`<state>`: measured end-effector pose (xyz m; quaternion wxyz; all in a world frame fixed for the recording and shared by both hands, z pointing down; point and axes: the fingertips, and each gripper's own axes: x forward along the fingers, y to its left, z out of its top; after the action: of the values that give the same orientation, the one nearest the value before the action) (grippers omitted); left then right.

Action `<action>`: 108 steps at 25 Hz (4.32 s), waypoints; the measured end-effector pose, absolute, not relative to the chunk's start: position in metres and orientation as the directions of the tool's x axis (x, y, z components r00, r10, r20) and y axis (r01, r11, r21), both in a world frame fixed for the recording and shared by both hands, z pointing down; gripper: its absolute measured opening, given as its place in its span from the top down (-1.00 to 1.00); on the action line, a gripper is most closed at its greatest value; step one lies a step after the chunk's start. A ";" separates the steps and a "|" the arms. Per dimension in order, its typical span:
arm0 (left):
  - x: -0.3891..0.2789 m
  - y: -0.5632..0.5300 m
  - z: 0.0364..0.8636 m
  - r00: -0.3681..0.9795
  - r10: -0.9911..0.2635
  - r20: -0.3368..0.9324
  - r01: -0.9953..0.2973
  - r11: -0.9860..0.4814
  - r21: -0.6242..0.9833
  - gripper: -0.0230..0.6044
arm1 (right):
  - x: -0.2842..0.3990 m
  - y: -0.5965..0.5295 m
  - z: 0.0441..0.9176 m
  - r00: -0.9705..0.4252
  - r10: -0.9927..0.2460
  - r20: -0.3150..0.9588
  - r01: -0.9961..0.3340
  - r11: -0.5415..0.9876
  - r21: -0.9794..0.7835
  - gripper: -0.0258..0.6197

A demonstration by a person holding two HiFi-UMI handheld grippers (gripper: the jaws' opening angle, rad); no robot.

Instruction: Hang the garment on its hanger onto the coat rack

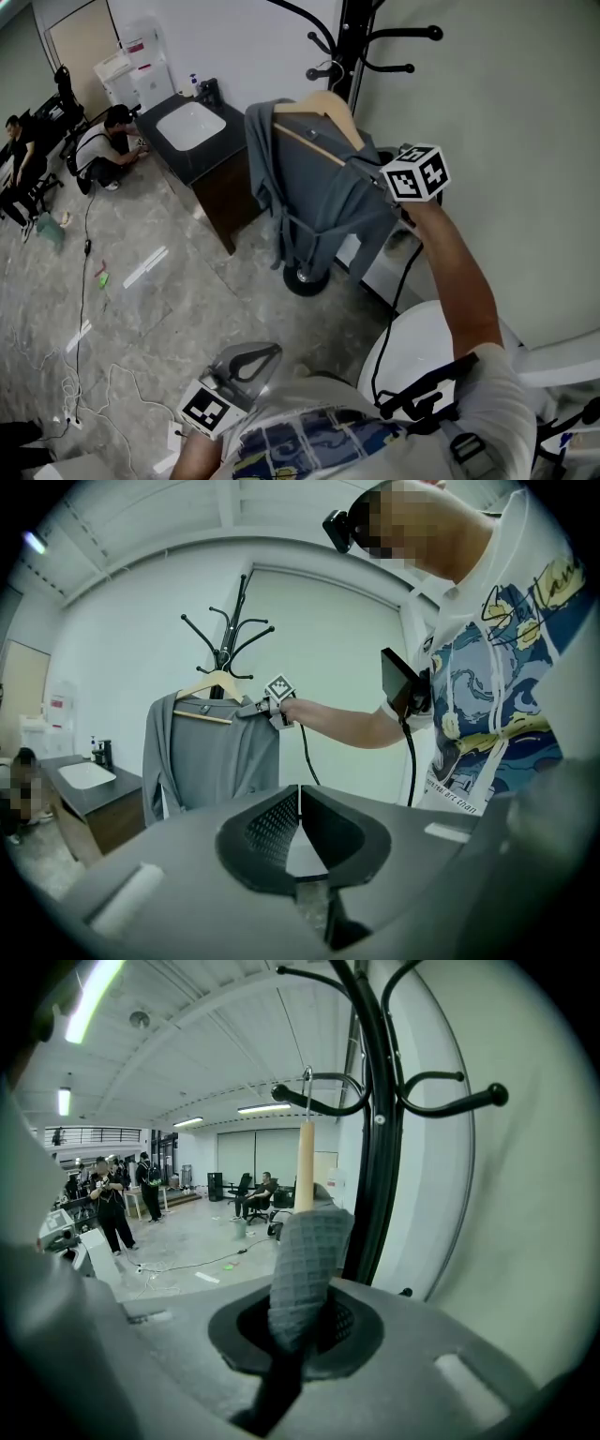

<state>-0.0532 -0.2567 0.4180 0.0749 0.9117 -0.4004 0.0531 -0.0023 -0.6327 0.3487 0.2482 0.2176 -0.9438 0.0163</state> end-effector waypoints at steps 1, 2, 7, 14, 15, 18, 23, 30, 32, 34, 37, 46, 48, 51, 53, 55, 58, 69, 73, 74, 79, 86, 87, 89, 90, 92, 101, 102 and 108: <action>-0.054 -0.258 0.419 0.673 -0.723 0.157 -0.739 -0.668 0.091 0.89 | -0.004 -0.637 0.351 -0.780 -0.403 0.478 -0.420 0.904 0.076 0.89; -0.055 -0.261 0.419 0.672 -0.724 0.156 -0.739 -0.668 0.087 0.89 | -0.006 -0.641 0.354 -0.779 -0.403 0.481 -0.421 0.904 0.076 0.89; -0.057 -0.288 0.418 0.659 -0.734 0.162 -0.751 -0.653 0.098 0.89 | -0.010 -0.676 0.367 -0.766 -0.401 0.503 -0.423 0.903 0.076 0.89; -0.056 -0.303 0.416 0.658 -0.735 0.165 -0.752 -0.649 0.111 0.89 | -0.009 -0.695 0.375 -0.759 -0.401 0.513 -0.424 0.902 0.076 0.89; -0.057 -0.302 0.416 0.658 -0.734 0.165 -0.752 -0.649 0.112 0.89 | -0.009 -0.694 0.376 -0.757 -0.407 0.511 -0.426 0.901 0.086 0.89; -0.061 -0.294 0.419 0.661 -0.732 0.167 -0.750 -0.651 0.116 0.89 | -0.009 -0.688 0.376 -0.749 -0.435 0.500 -0.432 0.893 0.129 0.87; -0.062 -0.286 0.420 0.668 -0.724 0.171 -0.743 -0.659 0.117 0.89 | -0.006 -0.691 0.373 -0.740 -0.487 0.464 -0.455 0.870 0.188 0.71; -0.072 -0.259 0.413 0.668 -0.726 0.167 -0.744 -0.659 0.111 0.89 | 0.007 -0.675 0.340 -0.717 -0.601 0.352 -0.526 0.799 0.292 0.35; -0.075 -0.248 0.413 0.672 -0.722 0.165 -0.740 -0.664 0.110 0.89 | 0.014 -0.663 0.334 -0.701 -0.633 0.330 -0.549 0.773 0.318 0.35; -0.077 -0.235 0.413 0.680 -0.715 0.163 -0.732 -0.672 0.111 0.89 | 0.019 -0.644 0.330 -0.682 -0.659 0.317 -0.563 0.750 0.347 0.35; -0.080 -0.215 0.413 0.696 -0.701 0.156 -0.718 -0.687 0.111 0.89 | 0.022 -0.606 0.327 -0.675 -0.672 0.304 -0.566 0.737 0.370 0.35; -0.095 -0.148 0.414 0.737 -0.661 0.142 -0.675 -0.729 0.115 0.89 | 0.020 -0.465 0.361 -0.688 -0.647 0.329 -0.571 0.762 0.304 0.48; -0.099 -0.133 0.416 0.745 -0.652 0.142 -0.667 -0.735 0.124 0.89 | 0.020 -0.432 0.368 -0.690 -0.644 0.331 -0.574 0.765 0.291 0.54; -0.103 -0.109 0.419 0.757 -0.638 0.143 -0.653 -0.743 0.144 0.89 | 0.018 -0.380 0.379 -0.691 -0.640 0.337 -0.577 0.768 0.278 0.61; -0.103 -0.096 0.420 0.770 -0.624 0.137 -0.638 -0.756 0.144 0.89 | 0.018 -0.347 0.387 -0.693 -0.635 0.341 -0.578 0.772 0.264 0.67; -0.103 -0.084 0.424 0.779 -0.612 0.139 -0.627 -0.764 0.151 0.89 | 0.017 -0.317 0.397 -0.697 -0.629 0.346 -0.579 0.777 0.246 0.69; -0.102 -0.067 0.429 0.790 -0.595 0.144 -0.612 -0.774 0.159 0.89 | 0.015 -0.273 0.413 -0.701 -0.617 0.357 -0.585 0.784 0.207 0.78; -0.105 -0.028 0.435 0.807 -0.572 0.144 -0.590 -0.793 0.155 0.89 | 0.005 -0.152 0.455 -0.721 -0.581 0.378 -0.594 0.799 0.095 0.91; -0.103 -0.017 0.439 0.814 -0.562 0.148 -0.580 -0.800 0.155 0.89 | -0.002 -0.123 0.457 -0.738 -0.559 0.377 -0.573 0.815 0.088 0.91; -0.103 -0.015 0.441 0.815 -0.558 0.153 -0.578 -0.801 0.155 0.89 | -0.004 -0.118 0.458 -0.740 -0.557 0.377 -0.568 0.818 0.093 0.91; -0.100 -0.007 0.440 0.822 -0.550 0.144 -0.568 -0.809 0.154 0.89 | -0.011 -0.099 0.459 -0.752 -0.534 0.386 -0.543 0.834 0.095 0.91; -0.105 -0.001 0.436 0.815 -0.564 0.132 -0.579 -0.800 0.155 0.89 | -0.025 -0.083 0.457 -0.774 -0.497 0.392 -0.501 0.859 0.101 0.91; -0.106 0.000 0.436 0.813 -0.567 0.131 -0.582 -0.798 0.156 0.89 | -0.026 -0.082 0.457 -0.777 -0.493 0.391 -0.496 0.862 0.102 0.91; -0.108 0.003 0.438 0.810 -0.570 0.133 -0.586 -0.795 0.159 0.89 | -0.030 -0.078 0.456 -0.783 -0.487 0.387 -0.489 0.866 0.102 0.92; -0.109 0.004 0.439 0.810 -0.571 0.135 -0.586 -0.794 0.159 0.89 | -0.032 -0.077 0.456 -0.785 -0.485 0.385 -0.485 0.868 0.106 0.92; -0.110 0.006 0.441 0.811 -0.570 0.134 -0.585 -0.796 0.156 0.89 | -0.036 -0.074 0.455 -0.790 -0.479 0.384 -0.475 0.873 0.113 0.92; -0.106 0.007 0.440 0.814 -0.564 0.138 -0.580 -0.798 0.160 0.89 | -0.043 -0.065 0.458 -0.802 -0.445 0.397 -0.440 0.891 0.111 0.92; -0.104 0.007 0.441 0.816 -0.561 0.138 -0.578 -0.800 0.160 0.89 | -0.042 -0.065 0.458 -0.803 -0.445 0.398 -0.439 0.892 0.111 0.92; -0.101 0.004 0.441 0.820 -0.553 0.147 -0.572 -0.804 0.166 0.89 | -0.038 -0.070 0.458 -0.800 -0.445 0.403 -0.439 0.891 0.113 0.92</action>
<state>-0.1008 0.0037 0.4415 0.1017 0.9485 -0.2964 0.0455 -0.0383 -0.0698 0.4583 0.2140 0.2331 -0.9486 -0.0069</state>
